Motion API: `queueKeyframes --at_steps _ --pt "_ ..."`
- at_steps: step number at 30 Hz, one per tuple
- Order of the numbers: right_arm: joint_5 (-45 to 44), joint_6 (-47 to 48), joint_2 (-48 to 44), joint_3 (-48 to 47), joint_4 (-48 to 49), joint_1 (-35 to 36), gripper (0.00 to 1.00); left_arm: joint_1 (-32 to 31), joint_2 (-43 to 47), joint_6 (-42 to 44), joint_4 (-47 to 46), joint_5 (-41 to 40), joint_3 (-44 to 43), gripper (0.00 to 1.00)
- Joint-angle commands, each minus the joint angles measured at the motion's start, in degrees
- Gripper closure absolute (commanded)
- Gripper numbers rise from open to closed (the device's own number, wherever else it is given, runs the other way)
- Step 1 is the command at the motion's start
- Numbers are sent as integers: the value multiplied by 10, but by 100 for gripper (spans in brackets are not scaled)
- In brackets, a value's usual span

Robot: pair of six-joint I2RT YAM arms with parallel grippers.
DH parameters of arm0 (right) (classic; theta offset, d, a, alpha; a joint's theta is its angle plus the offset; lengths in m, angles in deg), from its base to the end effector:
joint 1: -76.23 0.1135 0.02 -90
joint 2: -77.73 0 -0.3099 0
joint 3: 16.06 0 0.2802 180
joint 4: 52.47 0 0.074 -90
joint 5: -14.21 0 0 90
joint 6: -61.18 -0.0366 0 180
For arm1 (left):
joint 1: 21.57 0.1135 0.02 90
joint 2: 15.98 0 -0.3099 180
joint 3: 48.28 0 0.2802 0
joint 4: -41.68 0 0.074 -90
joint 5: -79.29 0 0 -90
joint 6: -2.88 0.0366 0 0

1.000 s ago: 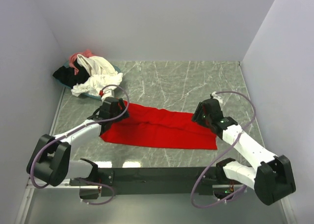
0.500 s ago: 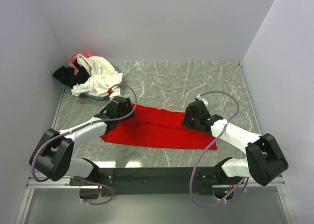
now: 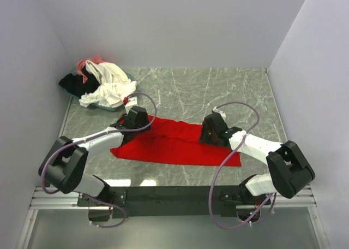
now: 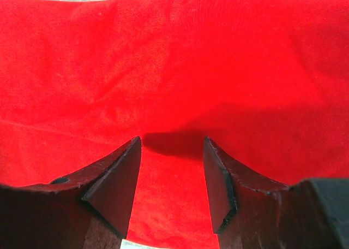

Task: Fold and stack the t-shirts
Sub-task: Fold the tshirt

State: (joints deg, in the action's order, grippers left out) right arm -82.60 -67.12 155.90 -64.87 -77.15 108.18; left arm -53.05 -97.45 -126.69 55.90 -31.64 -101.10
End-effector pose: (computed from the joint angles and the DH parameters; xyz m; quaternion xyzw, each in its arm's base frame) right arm 0.2276 0.1368 0.1901 0.0709 0.9470 0.1311 0.2845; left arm 0.2620 -0.1451 0.2120 -0.1360 0.8940 -0.0929 0.4167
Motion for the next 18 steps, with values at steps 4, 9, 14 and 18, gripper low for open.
queueKeyframes --at_steps 4,9,14,18 --pt "-14 -8 10 -27 19 11 44 -1 -15 12 -8 7 -19 50" --pt "-15 -9 22 -29 21 17 44 -1 -14 9 -13 24 -4 62" --pt "-20 -10 32 -39 15 25 44 -1 -4 3 -15 33 12 77" --pt "-24 -9 32 -43 11 30 44 -1 -4 7 -14 32 12 84"
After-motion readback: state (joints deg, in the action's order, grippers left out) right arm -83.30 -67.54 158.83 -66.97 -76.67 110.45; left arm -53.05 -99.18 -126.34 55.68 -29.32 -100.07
